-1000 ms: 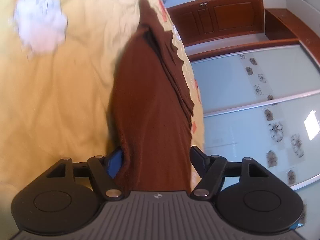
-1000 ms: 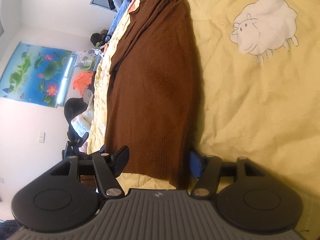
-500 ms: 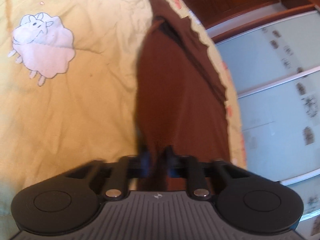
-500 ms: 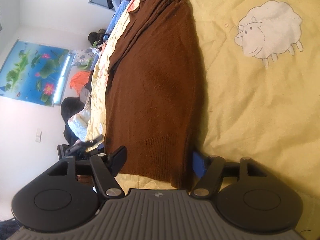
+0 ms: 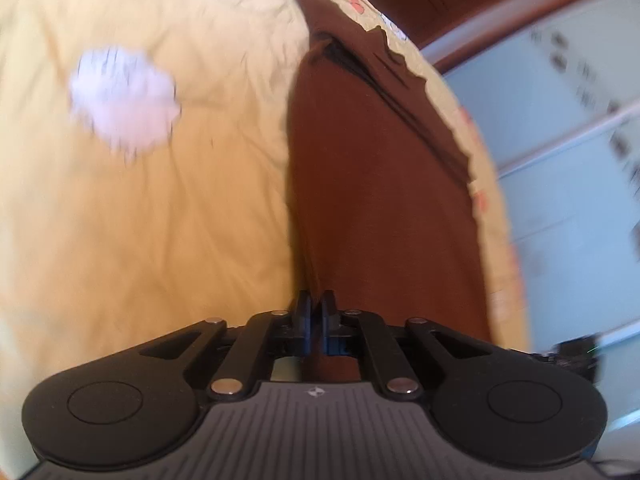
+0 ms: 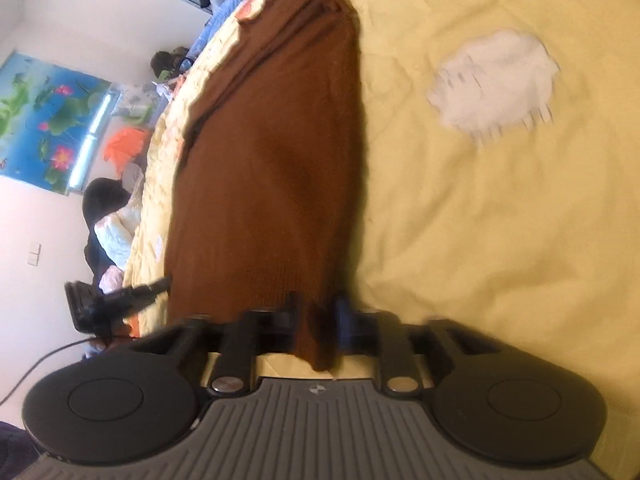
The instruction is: Fold small clothes
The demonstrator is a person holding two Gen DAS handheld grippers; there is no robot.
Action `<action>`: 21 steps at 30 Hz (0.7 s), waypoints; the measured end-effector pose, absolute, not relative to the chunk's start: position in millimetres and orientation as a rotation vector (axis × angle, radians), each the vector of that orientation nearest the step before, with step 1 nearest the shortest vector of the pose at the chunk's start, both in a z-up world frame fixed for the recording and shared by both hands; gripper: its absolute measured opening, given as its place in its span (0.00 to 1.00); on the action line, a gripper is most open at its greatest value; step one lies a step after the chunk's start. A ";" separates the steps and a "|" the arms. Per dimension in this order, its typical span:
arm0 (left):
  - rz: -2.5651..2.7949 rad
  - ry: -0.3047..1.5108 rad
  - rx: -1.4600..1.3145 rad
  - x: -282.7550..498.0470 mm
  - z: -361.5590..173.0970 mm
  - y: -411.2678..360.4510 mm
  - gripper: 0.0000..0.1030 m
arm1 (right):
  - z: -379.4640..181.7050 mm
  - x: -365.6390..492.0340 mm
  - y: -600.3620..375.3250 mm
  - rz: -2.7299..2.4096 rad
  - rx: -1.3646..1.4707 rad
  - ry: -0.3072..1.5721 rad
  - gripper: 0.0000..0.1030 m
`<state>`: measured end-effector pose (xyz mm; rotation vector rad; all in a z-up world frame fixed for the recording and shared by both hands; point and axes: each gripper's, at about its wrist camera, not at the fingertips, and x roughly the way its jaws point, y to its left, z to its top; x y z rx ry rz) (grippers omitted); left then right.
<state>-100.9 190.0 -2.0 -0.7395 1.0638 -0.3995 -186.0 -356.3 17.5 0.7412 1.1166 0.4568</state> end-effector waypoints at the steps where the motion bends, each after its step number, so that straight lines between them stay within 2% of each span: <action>1: -0.406 1.079 -0.794 -101.9 -7.3 191.5 0.25 | 22.5 -184.3 -358.5 0.460 0.752 1.076 0.69; 2: -0.432 1.078 -0.844 -103.0 -11.9 192.7 0.30 | 26.7 -180.4 -362.1 0.453 0.769 1.034 0.79; 6: -0.465 1.059 -0.912 -104.5 -13.7 190.3 0.52 | 22.6 -153.4 -365.1 0.445 0.808 1.029 0.78; 8: -0.473 1.058 -0.918 -105.0 -14.1 184.9 0.53 | 14.2 -142.4 -356.4 0.470 0.804 1.059 0.74; 10: -0.468 1.051 -0.882 -106.7 -10.2 179.1 0.47 | 10.1 -138.6 -345.4 0.514 0.813 1.077 0.72; 11: -0.463 1.057 -0.857 -108.1 -8.8 177.0 0.42 | 9.3 -138.1 -341.0 0.531 0.805 1.087 0.63; 12: -0.460 1.073 -0.838 -109.1 -9.3 174.9 0.30 | 7.3 -138.8 -336.4 0.543 0.790 1.104 0.56; 13: -0.450 1.097 -0.821 -109.7 -10.8 171.2 0.12 | 4.8 -139.9 -333.5 0.550 0.774 1.127 0.41; 14: -0.438 1.113 -0.794 -112.3 -12.0 170.2 0.09 | 1.5 -142.3 -332.8 0.550 0.765 1.143 0.23; 15: -0.432 1.094 -0.766 -116.9 -9.0 171.2 0.08 | -1.5 -145.2 -333.3 0.539 0.756 1.161 0.15; 21: -0.422 1.060 -0.615 -133.9 8.5 171.6 0.08 | 8.0 -172.1 -352.4 0.499 0.749 1.115 0.14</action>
